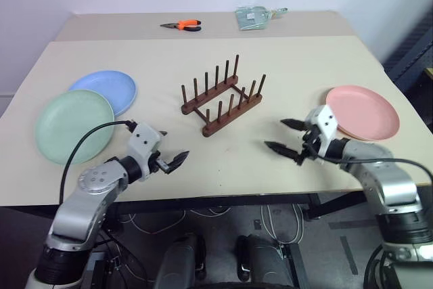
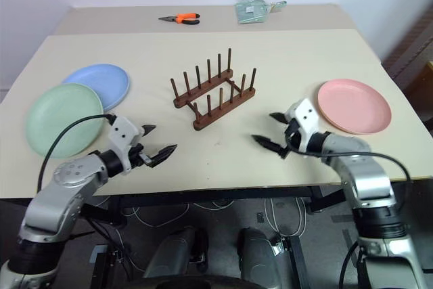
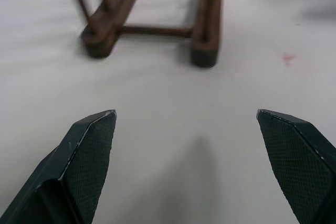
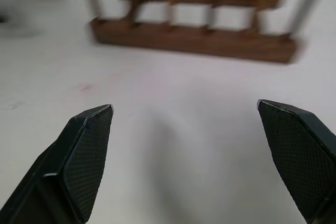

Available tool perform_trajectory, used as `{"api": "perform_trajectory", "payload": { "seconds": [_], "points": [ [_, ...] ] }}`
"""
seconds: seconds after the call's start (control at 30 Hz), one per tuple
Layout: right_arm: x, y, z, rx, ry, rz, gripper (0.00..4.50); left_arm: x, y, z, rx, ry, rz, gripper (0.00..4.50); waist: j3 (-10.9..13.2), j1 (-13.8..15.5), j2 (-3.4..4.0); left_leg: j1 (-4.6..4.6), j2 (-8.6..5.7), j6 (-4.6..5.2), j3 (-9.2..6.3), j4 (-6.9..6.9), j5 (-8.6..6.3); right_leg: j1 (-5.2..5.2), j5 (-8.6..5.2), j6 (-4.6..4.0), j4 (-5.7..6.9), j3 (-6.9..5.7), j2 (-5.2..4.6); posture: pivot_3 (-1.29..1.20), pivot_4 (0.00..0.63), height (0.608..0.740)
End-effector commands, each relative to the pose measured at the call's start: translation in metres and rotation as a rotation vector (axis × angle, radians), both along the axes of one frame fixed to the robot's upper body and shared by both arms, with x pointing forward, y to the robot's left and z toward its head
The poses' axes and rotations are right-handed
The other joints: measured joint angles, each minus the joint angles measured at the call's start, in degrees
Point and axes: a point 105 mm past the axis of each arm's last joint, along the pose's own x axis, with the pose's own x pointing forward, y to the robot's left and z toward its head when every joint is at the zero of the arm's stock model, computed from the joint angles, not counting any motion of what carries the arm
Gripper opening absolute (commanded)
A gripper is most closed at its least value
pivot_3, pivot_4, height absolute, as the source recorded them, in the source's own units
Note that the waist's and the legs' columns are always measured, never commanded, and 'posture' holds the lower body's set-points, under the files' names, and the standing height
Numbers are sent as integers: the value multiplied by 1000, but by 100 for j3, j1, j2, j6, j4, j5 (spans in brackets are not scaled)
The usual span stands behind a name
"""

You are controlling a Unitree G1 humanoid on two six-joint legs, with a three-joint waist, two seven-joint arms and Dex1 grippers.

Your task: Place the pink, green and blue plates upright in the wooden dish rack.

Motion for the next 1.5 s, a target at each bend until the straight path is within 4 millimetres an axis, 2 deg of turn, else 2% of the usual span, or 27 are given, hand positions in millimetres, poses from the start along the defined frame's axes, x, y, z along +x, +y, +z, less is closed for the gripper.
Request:
{"api": "perform_trajectory", "payload": {
  "seconds": [0.03, 0.17, 0.3, 0.43, 0.53, 0.7, 0.73, 0.77, 0.87, 1.07, 1.2, 1.3, 1.33, 1.37, 1.4, 1.43, 1.5],
  "points": [
    [-11, 13, 17, 13, -68, 19, 4500, 15, -11, -8, -5, 13, 34, 4403, 0, 10, 0, -1, 0, 4, 0, 1, 1, 0, 0, 0, 1, 0, 0, 0, 150, 740],
    [-16, 12, 13, 4, -68, -23, 4500, 32, -22, -23, 12, 28, 20, 4403, -1, 35, -2, -8, 0, 12, -3, 11, 3, 0, 1, 2, 2, -8, 2, 0, 150, 740],
    [-18, 13, 13, 17, -68, -37, 4500, 45, -48, -28, -9, 28, -78, 4403, -2, 112, -1, -9, 0, 14, -3, 16, 2, 0, 2, 3, 2, -9, 1, 0, 150, 740],
    [-13, 13, 11, -2, -84, -43, 4500, 51, -64, -41, 49, 46, -155, 4403, -3, 140, -2, -10, -3, 22, -3, 21, -3, 3, 2, 4, -2, -9, -1, 0, 150, 740],
    [-9, 13, 12, -3, -96, -49, 4500, 53, -69, -45, 60, 49, -178, 3672, -4, 136, -1, -9, -5, 25, -3, 23, -4, 6, 2, 5, -3, -9, -4, 0, 150, 740],
    [-9, 13, 9, -17, -102, -45, 4500, 54, -72, -44, 30, 37, -180, 1221, -6, 127, 0, -8, -4, 25, -5, 24, -4, 9, 3, 6, -3, -11, -4, 0, 150, 740],
    [-9, 13, 8, -21, -102, -44, 4500, 53, -73, -44, 29, 33, -183, 844, -7, 125, 0, -8, -4, 25, -5, 24, -4, 9, 3, 6, -2, -11, -4, 0, 150, 740],
    [-10, 12, 7, -25, -100, -45, 4500, 53, -73, -43, 36, 27, -190, 765, -7, 124, 1, -8, -4, 25, -5, 24, -3, 8, 3, 6, -2, -11, -4, 0, 150, 740],
    [-14, 5, 3, -57, -83, -41, 4500, 46, -80, -41, 65, -5, -279, 767, -7, 126, 1, -8, -4, 25, -5, 24, -4, 8, 4, 7, -2, -11, -4, 0, 150, 740],
    [-36, -13, -4, -122, 24, 28, 4500, 38, -93, -31, 118, -37, -517, 767, -6, 134, 1, -11, -4, 30, -6, 26, -7, 9, 3, 6, -7, -15, -7, 0, 150, 740],
    [-35, -21, -4, -129, 19, -7, 4500, 39, -93, -38, 193, -18, -648, 767, -6, 131, 1, -12, -4, 30, -9, 27, -7, 10, 3, 6, -7, -19, -7, 0, 150, 740],
    [-36, -22, -4, -126, 10, -23, 4500, 46, -91, -38, 197, -7, -670, 767, -6, 134, 0, -13, -4, 30, -9, 28, -7, 8, 3, 6, -9, -20, -7, 0, 150, 740],
    [-36, -22, -4, -126, 8, -27, 4500, 49, -89, -39, 204, -4, -666, 1800, -6, 134, 0, -13, -4, 31, -10, 28, -7, 9, 3, 6, -9, -21, -7, 0, 150, 740],
    [-35, -24, -4, -127, 4, -41, 4500, 54, -86, -40, 221, -5, -642, 2140, -6, 131, 0, -15, -4, 31, -13, 31, -7, 9, 3, 6, -9, -24, -8, 0, 150, 740],
    [-33, -28, -5, -131, 4, -69, 4500, 58, -80, -40, 231, 5, -610, 2718, -6, 128, 0, -15, -4, 31, -13, 31, -7, 10, 3, 6, -9, -24, -8, 0, 150, 740],
    [-31, -33, -6, -141, 10, -100, 4500, 62, -72, -40, 233, 20, -570, 3060, -7, 127, 1, -15, -4, 32, -13, 32, -7, 10, 3, 6, -9, -25, -8, 0, 150, 740],
    [-26, -44, -8, -164, 24, -154, 4500, 66, -58, -39, 237, 45, -506, 3060, -7, 107, 1, -15, -4, 32, -13, 32, -7, 10, 4, 7, -7, -24, -8, 0, 150, 740]
  ]
}}
